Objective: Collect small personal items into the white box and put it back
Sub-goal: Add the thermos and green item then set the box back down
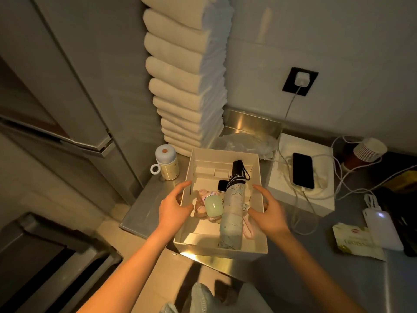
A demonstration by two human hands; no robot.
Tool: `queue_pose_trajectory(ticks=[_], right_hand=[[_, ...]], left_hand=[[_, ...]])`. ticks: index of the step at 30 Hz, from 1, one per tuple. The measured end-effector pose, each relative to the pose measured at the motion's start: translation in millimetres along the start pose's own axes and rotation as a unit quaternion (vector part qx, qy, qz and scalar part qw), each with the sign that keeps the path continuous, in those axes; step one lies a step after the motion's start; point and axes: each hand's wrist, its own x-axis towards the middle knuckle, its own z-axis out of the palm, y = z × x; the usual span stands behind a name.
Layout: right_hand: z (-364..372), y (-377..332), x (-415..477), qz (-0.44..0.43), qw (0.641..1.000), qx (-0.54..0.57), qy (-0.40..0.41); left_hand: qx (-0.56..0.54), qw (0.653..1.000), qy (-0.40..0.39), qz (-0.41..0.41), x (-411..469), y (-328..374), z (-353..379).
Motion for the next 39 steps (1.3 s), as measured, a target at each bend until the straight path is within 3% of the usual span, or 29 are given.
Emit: queue_pose_trajectory(ticks=[4,7,14,22,27,33,39], right_hand=[[-2,-5,2,-0.017,0.999,-0.041,-0.028],[-4,-16,11,-0.064,0.993,-0.1,0.005],[18,-81,45,-0.192,0.98,-0.024,0.043],[99,-151,98,-0.234,0.96,0.032,-0.151],[143,-166,141,-0.25,0.942,-0.057,-0.216],[171,-176,178,-0.275,0.888,-0.178,-0.323],[187,-170,190,-0.284,0.869,-0.198,-0.354]], left_hand=[[0.008,1.0,-0.013,0.01,1,-1,-2],[0.012,0.999,-0.034,0.014,2,-5,-4],[0.014,0.999,-0.042,0.021,3,-5,-9],[0.011,0.999,-0.025,0.02,-1,-1,-10],[0.004,1.0,-0.025,0.005,1,-4,-9],[0.01,0.999,-0.026,-0.025,3,-7,-6],[0.025,0.999,-0.009,-0.023,3,-3,-6]])
